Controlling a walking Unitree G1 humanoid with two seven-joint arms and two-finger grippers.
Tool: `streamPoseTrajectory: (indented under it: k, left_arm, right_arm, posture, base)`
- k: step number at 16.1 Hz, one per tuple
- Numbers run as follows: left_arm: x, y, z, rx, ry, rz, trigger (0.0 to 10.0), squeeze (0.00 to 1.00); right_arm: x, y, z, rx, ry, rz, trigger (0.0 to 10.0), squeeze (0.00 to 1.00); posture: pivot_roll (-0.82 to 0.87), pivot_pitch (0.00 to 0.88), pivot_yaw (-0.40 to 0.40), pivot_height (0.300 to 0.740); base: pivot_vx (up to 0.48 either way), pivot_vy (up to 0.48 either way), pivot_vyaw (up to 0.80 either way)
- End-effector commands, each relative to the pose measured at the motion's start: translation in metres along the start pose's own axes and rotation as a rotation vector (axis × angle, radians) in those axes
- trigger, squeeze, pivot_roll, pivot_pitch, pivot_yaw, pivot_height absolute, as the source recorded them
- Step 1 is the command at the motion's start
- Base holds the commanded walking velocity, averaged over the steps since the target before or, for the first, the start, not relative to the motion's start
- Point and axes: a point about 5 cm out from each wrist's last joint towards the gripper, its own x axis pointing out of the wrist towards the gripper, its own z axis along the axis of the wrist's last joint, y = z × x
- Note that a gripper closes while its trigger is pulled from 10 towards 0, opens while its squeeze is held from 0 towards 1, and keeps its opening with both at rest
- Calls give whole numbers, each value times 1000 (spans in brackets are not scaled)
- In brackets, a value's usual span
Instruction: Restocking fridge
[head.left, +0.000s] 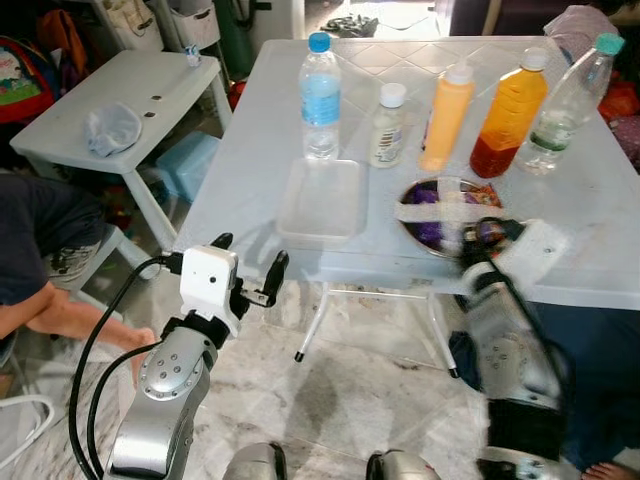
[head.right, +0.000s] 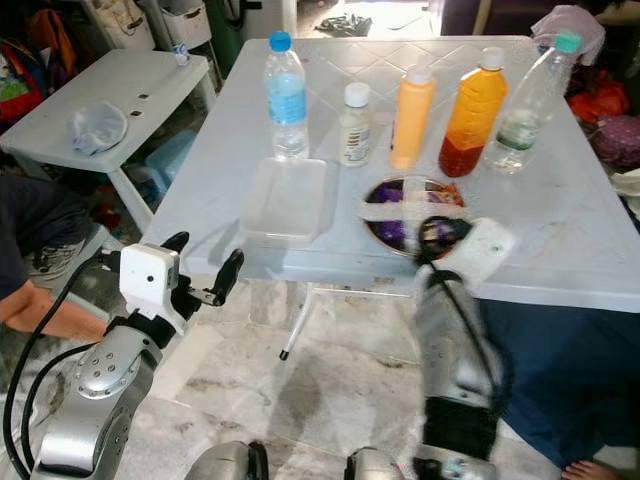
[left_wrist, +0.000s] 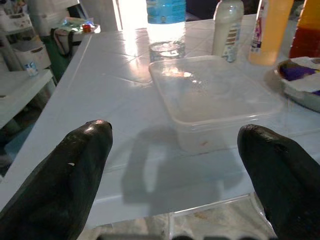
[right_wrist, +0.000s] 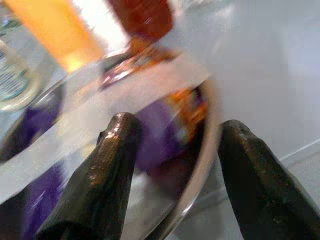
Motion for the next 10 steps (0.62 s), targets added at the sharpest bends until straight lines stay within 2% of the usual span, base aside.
streamPoseTrajectory:
  k: [1,2,3,6,8,10]
  left_arm:
    - [1,1,2,17,-1,4,10000,0]
    - [1,2,2,18,-1,4,10000,0]
    - [2,2,2,20,-2,4,10000,0]
    - [4,3,3,22,-8,1,10000,0]
    - [4,3,4,22,-10,1,10000,0]
    - [5,3,4,24,-11,-1,10000,0]
  right_arm:
    - [0,-5,2,1,-16,-31,10000,0]
    - [2,-19,9,-26,-38,-87,10000,0]
    - [3,-25,12,-36,-50,-107,10000,0]
    - [3,-33,23,-101,-105,-117,10000,0]
    - [1,-29,26,-100,-120,-94,10000,0]
    - [-5,-15,23,-53,-113,-30,10000,0]
  posture:
    - [75,95,80,740]
    - [73,92,83,740]
    - [73,92,85,740]
    - [70,89,90,740]
    - [70,88,93,740]
    - [70,87,95,740]
  base:
    - [0,0,0]
    - [0,0,0]
    - [0,0,0]
    - [0,0,0]
    - [0,0,0]
    - [0,0,0]
